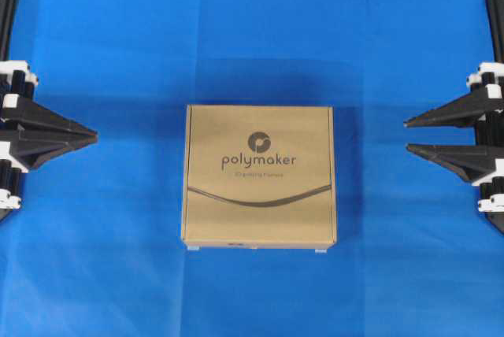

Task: Lift up the cardboard box by clamping it between your arms.
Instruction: 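Move both grippers inward toward the left and right sides of the box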

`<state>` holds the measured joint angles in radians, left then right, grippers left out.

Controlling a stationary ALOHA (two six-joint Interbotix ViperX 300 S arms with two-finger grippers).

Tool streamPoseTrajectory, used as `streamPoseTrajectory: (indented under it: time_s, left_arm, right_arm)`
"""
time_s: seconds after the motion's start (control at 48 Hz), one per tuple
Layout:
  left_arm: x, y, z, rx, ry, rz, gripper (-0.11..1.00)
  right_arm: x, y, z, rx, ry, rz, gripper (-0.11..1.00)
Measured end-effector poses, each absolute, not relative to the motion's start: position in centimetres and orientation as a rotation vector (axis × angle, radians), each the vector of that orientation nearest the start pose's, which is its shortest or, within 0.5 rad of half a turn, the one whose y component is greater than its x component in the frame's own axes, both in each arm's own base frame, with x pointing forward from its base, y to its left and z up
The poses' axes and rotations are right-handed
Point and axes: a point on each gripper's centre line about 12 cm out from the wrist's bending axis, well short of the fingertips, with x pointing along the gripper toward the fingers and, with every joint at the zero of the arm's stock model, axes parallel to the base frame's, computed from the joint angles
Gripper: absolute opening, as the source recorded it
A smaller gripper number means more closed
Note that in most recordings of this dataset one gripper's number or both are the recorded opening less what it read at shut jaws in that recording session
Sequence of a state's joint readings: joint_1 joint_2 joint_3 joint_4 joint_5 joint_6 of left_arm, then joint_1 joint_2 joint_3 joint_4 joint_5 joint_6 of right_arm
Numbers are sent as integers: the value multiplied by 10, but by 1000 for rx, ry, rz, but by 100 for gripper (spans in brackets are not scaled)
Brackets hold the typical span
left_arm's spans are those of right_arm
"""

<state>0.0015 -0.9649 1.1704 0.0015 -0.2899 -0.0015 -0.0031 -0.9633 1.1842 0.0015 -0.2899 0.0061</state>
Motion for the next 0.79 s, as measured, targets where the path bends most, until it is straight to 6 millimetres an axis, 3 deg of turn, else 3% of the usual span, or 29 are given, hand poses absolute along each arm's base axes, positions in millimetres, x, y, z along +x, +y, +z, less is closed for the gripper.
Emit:
streamPoseTrajectory:
  time_s: [0.063, 0.104, 0.188, 0.313, 0.667, 0.792]
  left_arm:
    - [201, 1, 290, -15, -34, 4, 7]
    - [204, 3, 283, -37, 27, 12, 3]
    - [208, 6, 274, -54, 127, 33, 1]
    - [210, 7, 270, -56, 220, 39, 1]
    - [215, 7, 241, -59, 501, 48, 1]
    - [215, 6, 234, -49, 565, 43, 1]
  right_arm:
    - [198, -1, 288, 15, -57, -5, 14]
    - [199, -2, 284, 44, -22, -12, 10]
    - [200, -4, 269, 157, 110, -35, 3]
    - [200, -4, 259, 243, 286, -50, 2]
    - [195, -1, 233, 199, 707, -55, 3]
    - [193, -2, 218, 169, 864, -64, 10]
